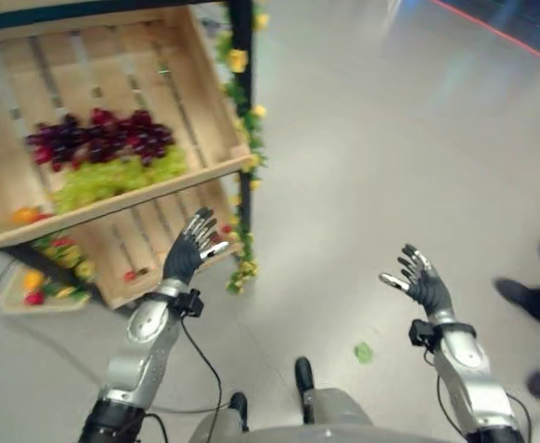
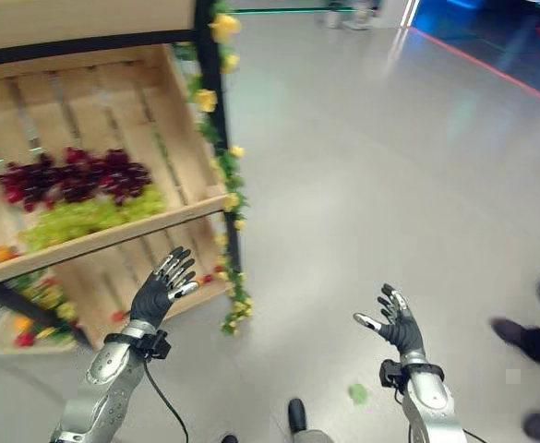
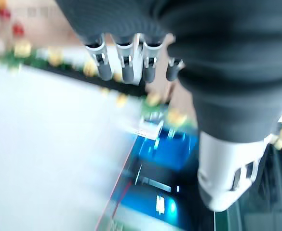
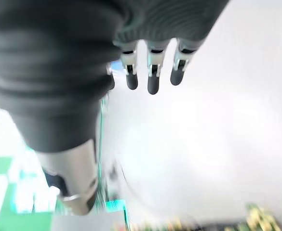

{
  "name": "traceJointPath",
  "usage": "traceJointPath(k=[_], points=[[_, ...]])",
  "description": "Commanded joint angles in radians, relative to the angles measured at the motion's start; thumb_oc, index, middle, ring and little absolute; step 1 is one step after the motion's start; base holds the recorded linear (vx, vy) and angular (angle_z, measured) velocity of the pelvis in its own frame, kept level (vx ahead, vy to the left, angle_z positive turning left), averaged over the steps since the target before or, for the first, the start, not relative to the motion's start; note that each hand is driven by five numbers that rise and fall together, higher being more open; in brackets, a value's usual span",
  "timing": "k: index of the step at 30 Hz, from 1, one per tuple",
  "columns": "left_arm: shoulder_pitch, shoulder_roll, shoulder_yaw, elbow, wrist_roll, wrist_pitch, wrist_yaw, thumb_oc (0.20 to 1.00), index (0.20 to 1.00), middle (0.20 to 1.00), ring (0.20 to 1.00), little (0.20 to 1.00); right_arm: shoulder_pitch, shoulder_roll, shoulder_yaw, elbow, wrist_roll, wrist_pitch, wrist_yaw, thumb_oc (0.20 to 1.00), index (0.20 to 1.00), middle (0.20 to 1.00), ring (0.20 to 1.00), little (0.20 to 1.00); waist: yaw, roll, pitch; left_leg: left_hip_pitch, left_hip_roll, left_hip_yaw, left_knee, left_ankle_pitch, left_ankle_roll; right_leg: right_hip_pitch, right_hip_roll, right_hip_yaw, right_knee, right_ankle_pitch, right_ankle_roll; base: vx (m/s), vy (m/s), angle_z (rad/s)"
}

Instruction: Pick up the fruits from the basket on one side to the basket on the other side

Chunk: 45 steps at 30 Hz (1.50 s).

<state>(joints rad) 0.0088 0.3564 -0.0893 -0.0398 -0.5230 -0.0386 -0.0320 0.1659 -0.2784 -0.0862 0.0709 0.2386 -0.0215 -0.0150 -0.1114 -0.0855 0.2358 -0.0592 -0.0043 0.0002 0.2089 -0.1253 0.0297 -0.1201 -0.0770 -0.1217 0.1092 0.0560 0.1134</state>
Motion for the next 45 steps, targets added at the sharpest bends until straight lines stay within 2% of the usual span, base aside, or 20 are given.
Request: traceJointPath(k=[1, 4, 8, 14, 17, 22, 25, 26, 27, 28, 30, 31, 32, 34, 35, 36, 38, 41, 42, 45], points=[[0.014, 0.013, 0.009, -0.062, 0.042, -0.04, 0.006, 1.0, 1.0, 1.0, 1.0, 1.0, 0.022, -0.029, -0.069, -0.05, 0.009, -0.049, -0.031, 1.0, 1.0, 1.0, 1.0, 1.0, 0.017, 0.032, -0.048, 0.019, -0.002, -0.015, -0.098, -0.026, -0.014, 0.057, -0.083, -0.059, -0.002, -0.132, 0.014, -0.1, -0.052, -0.83], [0.004, 0.011, 0.005, -0.059, 0.047, -0.039, 0.012, 1.0, 1.0, 1.0, 1.0, 1.0, 0.024, -0.023, -0.082, -0.055, 0.003, -0.048, -0.04, 1.0, 1.0, 1.0, 1.0, 1.0, 0.02, 0.04, -0.057, 0.025, 0.021, 0.025, -0.102, -0.028, -0.024, 0.075, -0.14, -0.106, -0.023, -0.103, 0.029, -0.08, -0.065, -0.96], [-0.007, 0.01, 0.02, -0.056, 0.075, -0.036, 0.036, 1.0, 1.0, 1.0, 1.0, 1.0, -0.003, -0.024, -0.074, -0.043, -0.016, -0.044, -0.06, 1.0, 1.0, 1.0, 1.0, 1.0, 0.027, 0.024, -0.087, 0.035, 0.056, 0.174, -0.06, -0.059, -0.028, 0.101, -0.238, -0.301, -0.056, -0.035, 0.068, -0.06, -0.057, -1.01], [-0.02, 0.003, 0.028, -0.035, 0.082, -0.029, 0.053, 1.0, 1.0, 1.0, 1.0, 1.0, -0.013, -0.032, -0.067, -0.042, -0.017, -0.039, -0.067, 1.0, 1.0, 1.0, 1.0, 1.0, 0.036, 0.026, -0.084, 0.082, 0.104, 0.272, -0.008, -0.117, -0.034, 0.093, -0.226, -0.415, 0.011, -0.091, 0.068, 0.04, -0.142, -1.17], [-0.021, -0.013, 0.02, -0.012, 0.068, -0.033, 0.052, 1.0, 1.0, 1.0, 1.0, 1.0, -0.015, -0.038, -0.062, -0.041, -0.012, -0.036, -0.072, 1.0, 1.0, 1.0, 1.0, 1.0, 0.01, 0.043, -0.084, 0.102, 0.128, 0.305, 0.035, -0.142, -0.049, 0.099, -0.185, -0.361, -0.047, -0.087, 0.054, 0.1, -0.195, -0.7], [-0.015, -0.04, 0.025, 0.014, 0.033, -0.028, 0.056, 1.0, 1.0, 1.0, 1.0, 1.0, -0.048, -0.092, -0.052, -0.038, -0.002, -0.039, -0.079, 1.0, 1.0, 1.0, 1.0, 1.0, -0.023, 0.103, -0.081, 0.13, 0.178, 0.325, 0.122, -0.159, -0.079, 0.115, -0.097, -0.27, -0.055, -0.169, 0.004, 0.12, -0.232, -0.67], [-0.017, -0.052, 0.025, 0.022, 0.022, -0.028, 0.054, 1.0, 1.0, 1.0, 1.0, 1.0, -0.052, -0.109, -0.048, -0.04, 0.0, -0.039, -0.075, 1.0, 1.0, 1.0, 1.0, 1.0, -0.026, 0.111, -0.066, 0.09, 0.177, 0.282, 0.246, -0.075, -0.116, 0.117, -0.074, -0.256, -0.056, -0.182, -0.034, 0.08, -0.169, -0.58], [-0.014, -0.058, 0.028, 0.021, 0.014, -0.03, 0.058, 1.0, 1.0, 1.0, 1.0, 1.0, -0.053, -0.117, -0.046, -0.043, 0.005, -0.041, -0.07, 1.0, 1.0, 1.0, 1.0, 1.0, -0.025, 0.113, -0.061, 0.082, 0.164, 0.224, 0.321, -0.021, -0.137, 0.126, -0.057, -0.231, -0.057, -0.193, -0.051, 0.34, -0.403, -0.72], [0.005, -0.062, 0.038, 0.017, 0.009, -0.028, 0.058, 1.0, 1.0, 1.0, 1.0, 1.0, -0.056, -0.133, -0.034, -0.04, 0.011, -0.038, -0.059, 1.0, 1.0, 1.0, 1.0, 1.0, -0.032, 0.103, -0.052, 0.066, 0.161, 0.15, 0.519, 0.066, -0.153, 0.154, -0.018, -0.178, -0.076, -0.215, -0.087, 0.34, -0.403, -0.65], [0.012, -0.062, 0.041, 0.013, 0.002, -0.026, 0.063, 1.0, 1.0, 1.0, 1.0, 1.0, -0.049, -0.137, -0.028, -0.042, 0.015, -0.037, -0.056, 1.0, 1.0, 1.0, 1.0, 1.0, -0.029, 0.09, -0.042, 0.025, 0.146, 0.116, 0.612, 0.097, -0.149, 0.171, -0.006, -0.145, -0.088, -0.216, -0.102, 0.3, -0.35, -0.78], [0.014, -0.074, 0.038, 0.009, 0.002, -0.03, 0.075, 1.0, 1.0, 1.0, 1.0, 1.0, -0.051, -0.148, -0.015, -0.039, 0.011, -0.036, -0.059, 1.0, 1.0, 1.0, 1.0, 1.0, 0.009, 0.077, -0.004, -0.077, 0.013, 0.01, 0.718, 0.068, -0.142, 0.199, -0.004, -0.066, -0.085, -0.218, -0.111, 0.14, -0.096, -1.28], [0.013, -0.073, 0.037, 0.009, 0.003, -0.031, 0.075, 1.0, 1.0, 1.0, 1.0, 1.0, -0.051, -0.148, -0.016, -0.039, 0.011, -0.036, -0.059, 1.0, 1.0, 1.0, 1.0, 1.0, 0.01, 0.074, -0.005, -0.08, 0.009, 0.012, 0.715, 0.073, -0.14, 0.195, -0.009, -0.066, -0.084, -0.216, -0.11, 0.22, -0.04, -1.77], [0.037, -0.091, 0.043, 0.004, 0.011, -0.028, 0.071, 1.0, 1.0, 1.0, 1.0, 1.0, -0.047, -0.143, -0.004, -0.041, -0.001, -0.03, -0.05, 1.0, 1.0, 1.0, 1.0, 1.0, 0.036, 0.095, -0.003, -0.1, -0.093, -0.055, 0.616, 0.018, -0.12, 0.221, 0.023, 0.026, -0.072, -0.228, -0.103, 0.23, -0.04, -1.55], [0.063, -0.102, 0.051, 0.001, 0.003, -0.031, 0.062, 1.0, 1.0, 1.0, 1.0, 1.0, -0.042, -0.146, 0.003, -0.038, 0.0, -0.022, -0.03, 1.0, 1.0, 1.0, 1.0, 1.0, 0.036, 0.103, -0.004, -0.075, -0.068, -0.071, 0.555, 0.054, -0.101, 0.228, 0.029, 0.065, -0.07, -0.229, -0.101, 0.21, 0.013, -1.5], [0.054, -0.11, 0.048, 0.011, -0.013, -0.041, 0.073, 1.0, 1.0, 1.0, 1.0, 1.0, -0.041, -0.146, 0.003, -0.023, 0.004, -0.026, -0.034, 1.0, 1.0, 1.0, 1.0, 1.0, 0.042, 0.11, 0.002, -0.125, -0.036, -0.127, 0.473, 0.082, -0.098, 0.237, 0.021, 0.112, -0.065, -0.24, -0.093, 0.13, 0.084, -1.5], [0.053, -0.11, 0.047, 0.012, -0.014, -0.042, 0.074, 1.0, 1.0, 1.0, 1.0, 1.0, -0.041, -0.147, 0.002, -0.023, 0.004, -0.026, -0.034, 1.0, 1.0, 1.0, 1.0, 1.0, 0.045, 0.111, 0.002, -0.122, -0.034, -0.124, 0.473, 0.077, -0.098, 0.237, 0.022, 0.115, -0.063, -0.245, -0.093, 0.22, 0.106, -1.49], [0.04, -0.116, 0.04, 0.022, -0.012, -0.044, 0.082, 1.0, 1.0, 1.0, 1.0, 1.0, -0.059, -0.161, 0.009, 0.0, 0.003, -0.03, -0.045, 1.0, 1.0, 1.0, 1.0, 1.0, 0.064, 0.145, 0.009, -0.134, -0.045, -0.215, 0.195, 0.064, -0.1, 0.275, 0.066, 0.204, -0.057, -0.287, -0.092, 0.26, 0.074, -1.18], [0.039, -0.12, 0.034, 0.026, -0.01, -0.046, 0.084, 1.0, 1.0, 1.0, 1.0, 1.0, -0.057, -0.165, 0.01, 0.001, 0.001, -0.031, -0.046, 1.0, 1.0, 1.0, 1.0, 1.0, 0.074, 0.152, 0.009, -0.125, -0.04, -0.242, 0.094, 0.095, -0.113, 0.288, 0.078, 0.233, -0.051, -0.3, -0.096, 0.24, 0.059, -1.19], [0.024, -0.125, 0.023, 0.037, 0.006, -0.056, 0.095, 1.0, 1.0, 1.0, 1.0, 1.0, -0.056, -0.178, 0.005, -0.002, -0.003, -0.036, -0.053, 1.0, 1.0, 1.0, 1.0, 1.0, 0.075, 0.173, 0.022, -0.175, -0.011, -0.3, -0.073, 0.183, -0.154, 0.319, 0.106, 0.281, -0.055, -0.329, -0.098, 0.26, 0.046, -0.62], [0.009, -0.124, 0.021, 0.052, 0.015, -0.06, 0.102, 1.0, 1.0, 1.0, 1.0, 1.0, -0.052, -0.181, -0.007, 0.0, 0.0, -0.037, -0.062, 1.0, 1.0, 1.0, 1.0, 1.0, 0.075, 0.158, 0.018, -0.221, 0.011, -0.261, -0.164, 0.212, -0.161, 0.376, 0.104, 0.332, -0.081, -0.351, -0.096, 0.36, 0.048, -0.57]])
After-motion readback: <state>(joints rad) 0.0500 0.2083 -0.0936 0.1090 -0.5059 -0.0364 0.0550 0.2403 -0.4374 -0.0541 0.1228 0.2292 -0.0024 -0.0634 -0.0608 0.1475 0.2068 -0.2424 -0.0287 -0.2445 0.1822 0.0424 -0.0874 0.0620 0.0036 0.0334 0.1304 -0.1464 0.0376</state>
